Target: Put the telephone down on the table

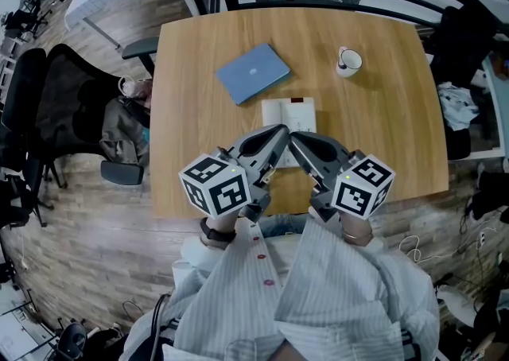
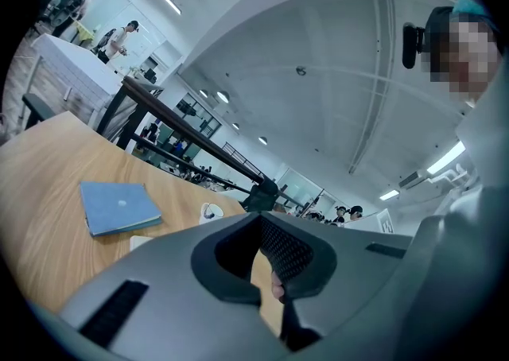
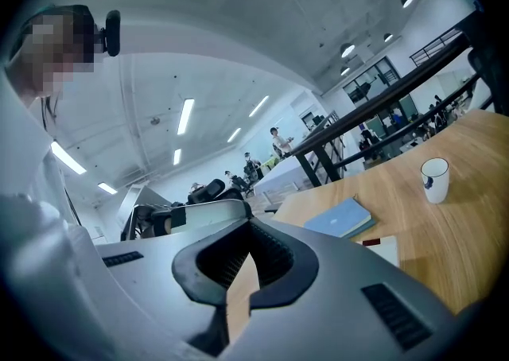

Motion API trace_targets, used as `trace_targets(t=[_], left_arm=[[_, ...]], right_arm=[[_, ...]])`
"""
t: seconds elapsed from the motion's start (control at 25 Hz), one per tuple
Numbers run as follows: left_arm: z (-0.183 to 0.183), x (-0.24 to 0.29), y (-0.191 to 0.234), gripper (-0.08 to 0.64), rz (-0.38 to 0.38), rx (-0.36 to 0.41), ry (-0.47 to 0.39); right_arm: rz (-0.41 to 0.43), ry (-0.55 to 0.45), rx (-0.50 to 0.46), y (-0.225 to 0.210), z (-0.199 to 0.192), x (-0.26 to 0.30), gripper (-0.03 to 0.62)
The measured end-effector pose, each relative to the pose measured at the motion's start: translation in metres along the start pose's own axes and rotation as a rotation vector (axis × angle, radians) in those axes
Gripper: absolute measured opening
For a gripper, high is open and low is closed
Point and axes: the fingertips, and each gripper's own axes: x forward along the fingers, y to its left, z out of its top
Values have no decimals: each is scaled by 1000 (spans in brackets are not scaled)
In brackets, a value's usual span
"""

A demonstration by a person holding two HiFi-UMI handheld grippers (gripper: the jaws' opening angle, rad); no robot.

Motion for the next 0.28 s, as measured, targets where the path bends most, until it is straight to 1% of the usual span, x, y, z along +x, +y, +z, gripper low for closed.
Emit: trace_targets(t=[0.28], left_arm=[[-3,-4,6,9,11,-8,-3]], right_arm=[[-9,15,6,0,-10,-1,34]])
